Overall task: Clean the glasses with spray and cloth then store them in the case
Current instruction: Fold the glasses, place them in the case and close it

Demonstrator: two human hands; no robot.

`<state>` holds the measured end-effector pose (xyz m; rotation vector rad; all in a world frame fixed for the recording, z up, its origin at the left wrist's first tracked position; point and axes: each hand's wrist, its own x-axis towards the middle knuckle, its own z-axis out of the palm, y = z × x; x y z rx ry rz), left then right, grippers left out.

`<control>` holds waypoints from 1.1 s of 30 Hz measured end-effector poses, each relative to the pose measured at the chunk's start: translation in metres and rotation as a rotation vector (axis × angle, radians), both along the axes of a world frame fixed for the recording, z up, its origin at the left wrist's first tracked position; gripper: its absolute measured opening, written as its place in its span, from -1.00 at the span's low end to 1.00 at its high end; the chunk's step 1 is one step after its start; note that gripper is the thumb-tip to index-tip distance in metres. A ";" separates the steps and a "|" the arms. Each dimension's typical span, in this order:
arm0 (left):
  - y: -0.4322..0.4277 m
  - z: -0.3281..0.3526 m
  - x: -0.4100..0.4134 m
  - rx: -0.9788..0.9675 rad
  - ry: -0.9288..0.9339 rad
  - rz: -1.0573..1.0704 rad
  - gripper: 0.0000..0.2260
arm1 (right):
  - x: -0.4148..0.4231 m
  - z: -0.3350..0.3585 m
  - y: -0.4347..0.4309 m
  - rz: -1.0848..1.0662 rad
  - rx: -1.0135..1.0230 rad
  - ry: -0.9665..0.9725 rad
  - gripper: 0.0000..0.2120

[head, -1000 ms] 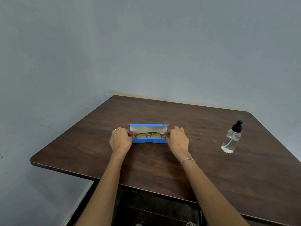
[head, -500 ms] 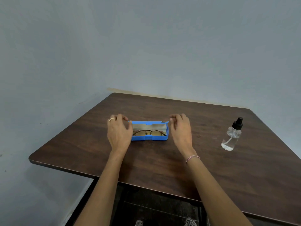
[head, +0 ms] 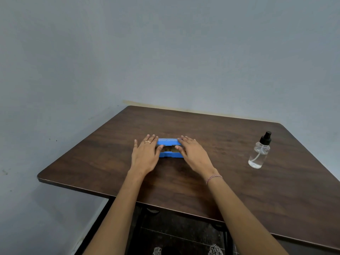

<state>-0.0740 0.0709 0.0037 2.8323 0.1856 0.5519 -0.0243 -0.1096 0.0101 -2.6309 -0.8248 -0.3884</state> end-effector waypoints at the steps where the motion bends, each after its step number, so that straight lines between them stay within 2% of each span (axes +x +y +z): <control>1: 0.000 -0.001 -0.001 -0.008 -0.018 0.004 -0.57 | -0.001 -0.001 0.000 -0.007 0.054 0.000 -0.56; 6: 0.001 -0.002 -0.002 -0.176 -0.149 0.023 -0.71 | -0.003 -0.001 0.001 -0.058 0.210 -0.037 -0.78; 9: 0.002 -0.003 -0.001 -0.257 -0.170 0.009 -0.73 | -0.001 -0.001 0.003 -0.085 0.300 0.007 -0.88; 14: 0.002 -0.008 -0.001 -0.323 -0.182 0.000 -0.70 | 0.000 -0.002 0.002 -0.149 0.439 0.190 -0.53; 18: 0.002 -0.009 -0.003 -0.577 -0.191 0.113 -0.64 | 0.002 -0.011 -0.001 -0.272 0.633 0.429 -0.30; 24: 0.005 -0.013 -0.002 -0.828 -0.156 0.110 -0.54 | -0.003 -0.011 -0.001 -0.281 0.769 0.477 -0.39; 33: 0.005 -0.019 0.000 -0.901 -0.195 0.119 -0.52 | -0.004 -0.015 0.002 -0.286 0.792 0.466 -0.37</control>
